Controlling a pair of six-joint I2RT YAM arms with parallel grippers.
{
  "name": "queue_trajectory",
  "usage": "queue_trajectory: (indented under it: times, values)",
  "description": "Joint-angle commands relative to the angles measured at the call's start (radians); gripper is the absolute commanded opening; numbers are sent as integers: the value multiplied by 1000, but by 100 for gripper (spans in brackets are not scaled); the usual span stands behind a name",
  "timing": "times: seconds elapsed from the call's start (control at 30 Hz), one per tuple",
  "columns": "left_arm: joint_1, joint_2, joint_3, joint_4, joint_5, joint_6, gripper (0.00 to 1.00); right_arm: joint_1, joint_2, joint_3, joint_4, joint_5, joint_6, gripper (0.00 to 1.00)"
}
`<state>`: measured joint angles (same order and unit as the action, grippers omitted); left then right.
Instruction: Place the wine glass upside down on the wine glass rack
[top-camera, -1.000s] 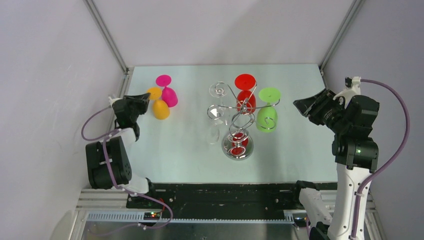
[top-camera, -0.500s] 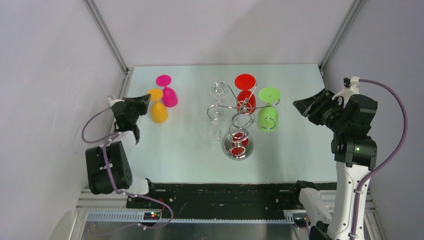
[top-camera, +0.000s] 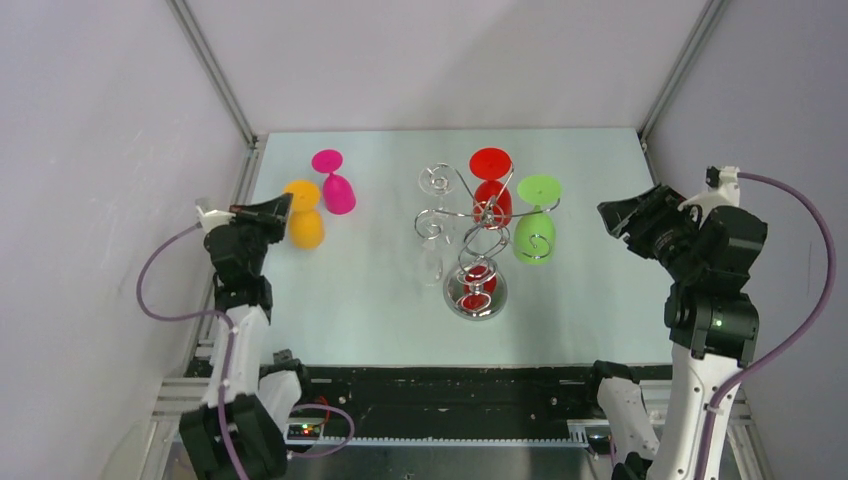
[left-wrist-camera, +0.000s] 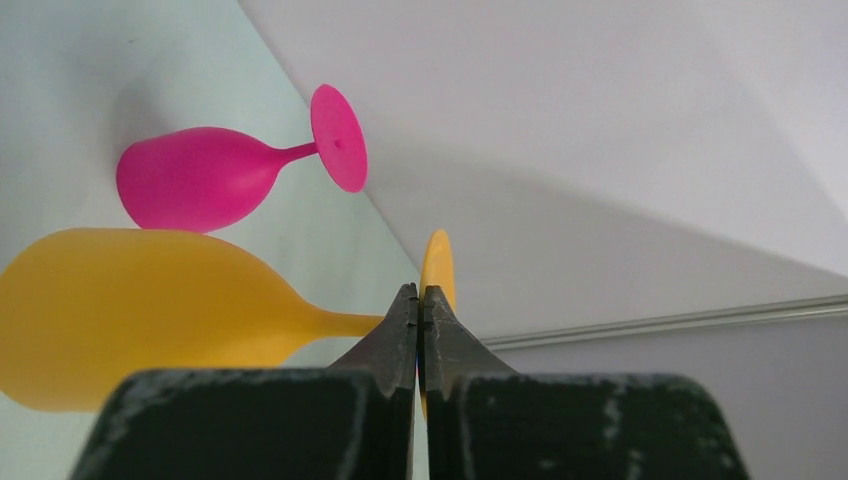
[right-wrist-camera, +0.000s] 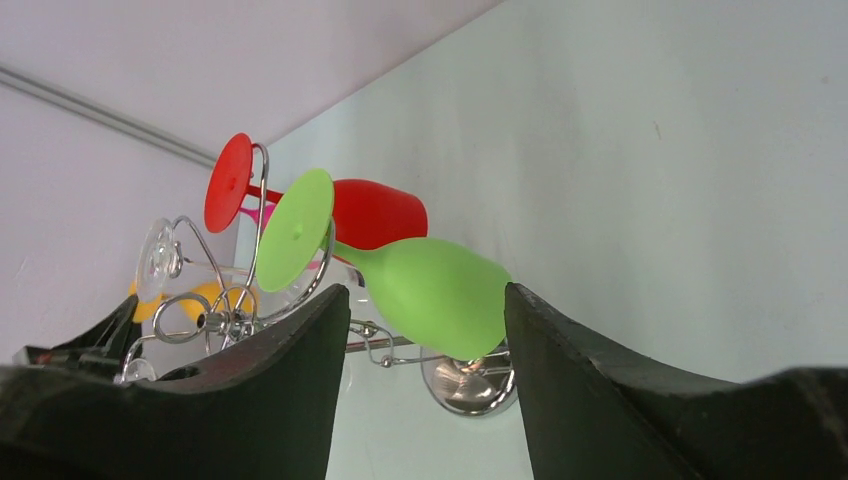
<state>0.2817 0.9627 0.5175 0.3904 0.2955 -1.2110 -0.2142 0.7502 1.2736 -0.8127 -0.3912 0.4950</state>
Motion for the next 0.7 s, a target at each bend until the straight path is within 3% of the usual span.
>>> queue_trajectory:
  times: [0.0,0.1,0.3,0.67]
  values:
    - [14,-155,32,-219,20,133,0,-14,-38,8,-12,51,-18,63]
    - [13,-242,42,-312,40,165,0,-21,-55,23,-38,63,-23,64]
    - [7,-243,126,-324,146,162,0,-22,-60,118,-128,38,-54,65]
    - [-132,-115,602,-325,185,193,0,-22,-49,267,-107,-148,2,66]
